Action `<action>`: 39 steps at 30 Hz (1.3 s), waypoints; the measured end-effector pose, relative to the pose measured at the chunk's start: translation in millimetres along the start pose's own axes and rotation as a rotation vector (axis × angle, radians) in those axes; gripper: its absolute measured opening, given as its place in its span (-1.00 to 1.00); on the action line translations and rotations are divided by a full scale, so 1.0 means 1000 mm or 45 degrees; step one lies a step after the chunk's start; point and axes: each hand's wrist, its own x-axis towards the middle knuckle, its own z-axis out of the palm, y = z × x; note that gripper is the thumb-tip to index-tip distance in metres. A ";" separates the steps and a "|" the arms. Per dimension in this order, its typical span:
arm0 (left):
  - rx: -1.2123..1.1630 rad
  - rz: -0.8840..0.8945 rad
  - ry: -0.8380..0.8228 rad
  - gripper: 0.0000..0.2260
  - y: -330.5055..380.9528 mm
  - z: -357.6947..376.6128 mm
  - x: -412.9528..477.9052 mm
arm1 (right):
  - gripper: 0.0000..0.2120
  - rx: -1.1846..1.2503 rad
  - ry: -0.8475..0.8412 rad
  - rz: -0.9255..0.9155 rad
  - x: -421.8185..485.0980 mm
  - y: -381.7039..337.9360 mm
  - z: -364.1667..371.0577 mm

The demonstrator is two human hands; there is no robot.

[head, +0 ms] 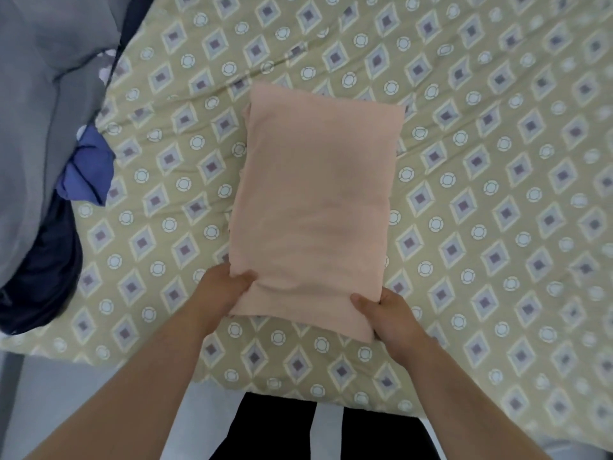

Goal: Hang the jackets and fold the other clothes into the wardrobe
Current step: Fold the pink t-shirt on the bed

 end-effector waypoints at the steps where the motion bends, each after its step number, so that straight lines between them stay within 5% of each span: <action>1: -0.076 -0.046 -0.045 -0.82 -0.004 -0.001 -0.001 | -0.91 0.020 -0.025 0.015 0.000 0.003 -0.002; 5: -0.244 -0.236 -0.048 -0.82 -0.036 0.000 -0.026 | -0.87 0.095 -0.025 0.115 -0.016 0.027 -0.011; 14: 0.122 -0.576 -0.285 -0.74 -0.128 0.019 -0.129 | -0.68 -0.164 -0.174 0.406 -0.093 0.111 -0.040; 16: 0.220 -0.482 -0.138 -0.76 -0.123 0.020 -0.137 | -0.69 -0.177 -0.227 0.377 -0.101 0.103 -0.045; 19: 0.172 -0.297 0.207 -0.50 -0.099 0.017 -0.145 | -0.70 -0.167 -0.056 0.368 -0.101 0.085 -0.047; 24: -1.015 -0.439 0.092 -0.85 -0.033 0.006 -0.118 | -0.78 0.521 0.133 0.226 -0.086 0.025 -0.048; 28: -1.116 -0.262 -0.061 -0.77 0.007 -0.001 -0.076 | -0.78 0.958 -0.055 0.188 -0.053 -0.028 -0.038; 32: -0.262 -0.061 0.084 -0.86 0.016 -0.002 -0.039 | -0.94 0.347 0.071 0.040 -0.023 -0.052 -0.023; 33: -0.109 -0.020 0.161 -0.95 0.016 -0.001 -0.034 | -0.84 0.099 0.170 -0.016 -0.018 -0.052 -0.021; 35: -0.061 0.047 0.301 -0.83 0.012 0.000 -0.026 | -0.66 -0.253 0.380 -0.143 -0.010 -0.051 -0.019; 39: -0.055 0.262 0.475 -0.70 0.013 0.005 -0.022 | -0.60 -0.279 0.549 -0.376 0.000 -0.059 -0.012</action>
